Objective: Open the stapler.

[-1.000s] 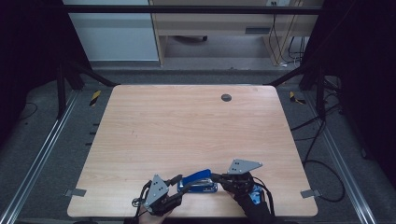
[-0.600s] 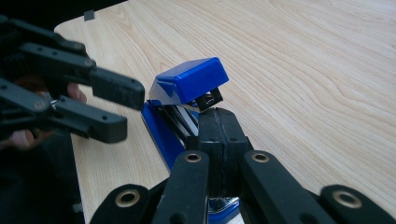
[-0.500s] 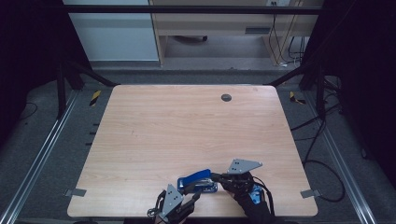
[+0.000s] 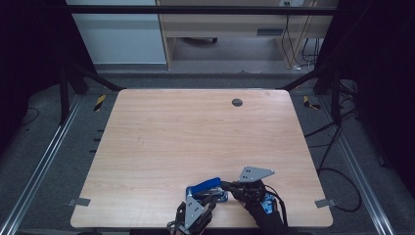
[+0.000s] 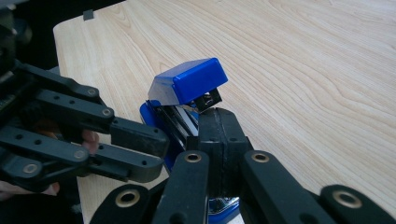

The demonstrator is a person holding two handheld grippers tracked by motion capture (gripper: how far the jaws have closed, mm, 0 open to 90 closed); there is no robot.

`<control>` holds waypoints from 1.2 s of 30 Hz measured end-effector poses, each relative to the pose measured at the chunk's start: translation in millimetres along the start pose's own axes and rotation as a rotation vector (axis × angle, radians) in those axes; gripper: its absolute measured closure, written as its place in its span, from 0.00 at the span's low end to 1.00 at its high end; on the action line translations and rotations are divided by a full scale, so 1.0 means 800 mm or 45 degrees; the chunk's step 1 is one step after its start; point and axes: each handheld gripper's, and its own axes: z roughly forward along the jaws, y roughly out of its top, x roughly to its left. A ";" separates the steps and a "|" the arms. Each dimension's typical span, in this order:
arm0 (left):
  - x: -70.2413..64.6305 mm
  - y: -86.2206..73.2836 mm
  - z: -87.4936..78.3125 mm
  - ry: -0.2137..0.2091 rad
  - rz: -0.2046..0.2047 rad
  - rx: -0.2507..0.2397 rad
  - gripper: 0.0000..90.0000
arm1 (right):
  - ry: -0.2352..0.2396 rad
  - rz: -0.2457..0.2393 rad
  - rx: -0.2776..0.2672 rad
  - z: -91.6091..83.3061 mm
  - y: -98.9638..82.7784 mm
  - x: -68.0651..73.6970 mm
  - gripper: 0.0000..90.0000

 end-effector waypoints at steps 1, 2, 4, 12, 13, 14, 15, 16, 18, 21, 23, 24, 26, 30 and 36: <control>0.000 -0.001 0.001 0.002 -0.001 0.001 0.86 | 0.000 0.000 0.001 0.000 0.000 0.000 1.00; -0.001 -0.001 0.002 0.000 -0.003 -0.003 0.87 | 0.001 0.000 0.000 0.000 0.000 0.000 1.00; -0.002 -0.002 0.004 -0.011 0.000 -0.011 0.90 | 0.001 -0.002 0.001 0.000 0.000 0.000 1.00; -0.005 -0.003 0.013 0.040 -0.041 -0.028 0.96 | 0.001 -0.002 0.001 0.000 0.000 -0.001 1.00; -0.006 -0.002 0.014 0.046 -0.035 -0.028 0.96 | 0.001 -0.002 0.002 0.000 0.000 -0.001 1.00; -0.007 -0.002 0.015 0.055 -0.026 -0.029 0.96 | 0.001 -0.002 0.002 0.000 0.000 -0.001 1.00; -0.009 -0.002 0.016 0.048 -0.021 -0.025 0.96 | 0.001 -0.002 0.002 0.000 0.000 -0.001 1.00; -0.010 -0.002 0.018 0.057 -0.019 -0.026 0.96 | 0.000 -0.002 0.002 0.000 0.000 -0.001 1.00; -0.011 -0.003 0.021 0.061 -0.016 -0.017 0.96 | 0.000 -0.003 0.002 0.000 0.000 -0.001 1.00; -0.012 -0.004 0.024 0.071 -0.020 -0.023 0.97 | 0.001 -0.005 0.002 0.000 0.001 -0.001 1.00; -0.013 -0.004 0.025 0.078 -0.014 -0.025 0.96 | 0.000 -0.004 0.003 0.000 0.001 -0.001 1.00; -0.014 -0.003 0.026 0.084 -0.008 -0.024 0.96 | 0.001 -0.005 0.002 0.001 0.001 -0.001 1.00; -0.017 -0.002 0.028 0.085 -0.001 -0.020 0.96 | 0.002 -0.004 0.002 0.001 0.001 -0.001 1.00; -0.018 -0.002 0.030 0.082 0.003 -0.023 0.96 | 0.002 -0.004 0.005 0.001 0.001 0.000 1.00; -0.018 -0.003 0.030 0.095 -0.009 -0.023 0.98 | 0.000 -0.005 0.007 0.002 0.001 0.000 1.00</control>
